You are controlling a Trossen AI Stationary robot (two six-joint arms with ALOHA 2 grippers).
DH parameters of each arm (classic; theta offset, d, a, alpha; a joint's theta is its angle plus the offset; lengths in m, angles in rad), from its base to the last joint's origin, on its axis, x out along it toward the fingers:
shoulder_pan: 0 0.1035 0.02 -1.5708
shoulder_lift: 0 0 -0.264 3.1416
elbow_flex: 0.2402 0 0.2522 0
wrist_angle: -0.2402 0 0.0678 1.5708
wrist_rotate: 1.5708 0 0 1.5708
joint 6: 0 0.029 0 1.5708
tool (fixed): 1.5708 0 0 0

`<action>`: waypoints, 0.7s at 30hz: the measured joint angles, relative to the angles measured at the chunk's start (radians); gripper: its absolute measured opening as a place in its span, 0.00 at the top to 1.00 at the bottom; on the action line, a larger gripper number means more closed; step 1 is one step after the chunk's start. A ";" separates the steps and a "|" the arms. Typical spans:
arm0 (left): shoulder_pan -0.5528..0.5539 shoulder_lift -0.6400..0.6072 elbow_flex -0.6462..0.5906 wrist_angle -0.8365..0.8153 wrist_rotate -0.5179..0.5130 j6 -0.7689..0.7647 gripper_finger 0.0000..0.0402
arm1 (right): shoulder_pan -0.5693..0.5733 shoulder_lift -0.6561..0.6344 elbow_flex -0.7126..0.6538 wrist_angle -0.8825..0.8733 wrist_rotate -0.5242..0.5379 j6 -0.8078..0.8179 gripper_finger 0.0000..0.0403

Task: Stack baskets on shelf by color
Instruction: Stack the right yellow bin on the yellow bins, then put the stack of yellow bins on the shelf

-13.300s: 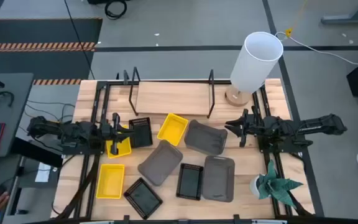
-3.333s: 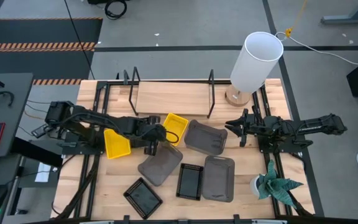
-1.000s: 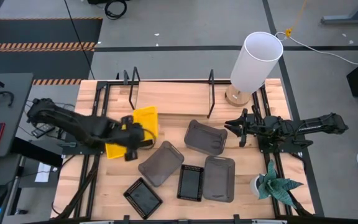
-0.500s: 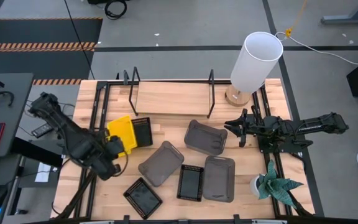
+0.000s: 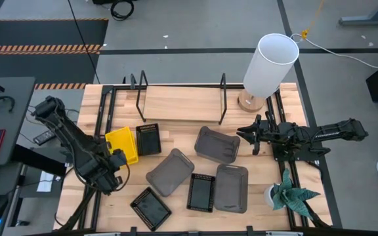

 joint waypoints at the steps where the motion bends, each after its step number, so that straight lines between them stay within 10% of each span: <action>1: -0.003 0.000 -0.009 0.012 0.004 0.005 0.98 | 0.000 0.000 0.000 0.000 0.000 0.000 0.77; 21: -0.003 0.002 0.014 0.094 -0.023 -0.023 0.58 | 0.000 0.000 0.000 0.000 0.000 0.000 0.77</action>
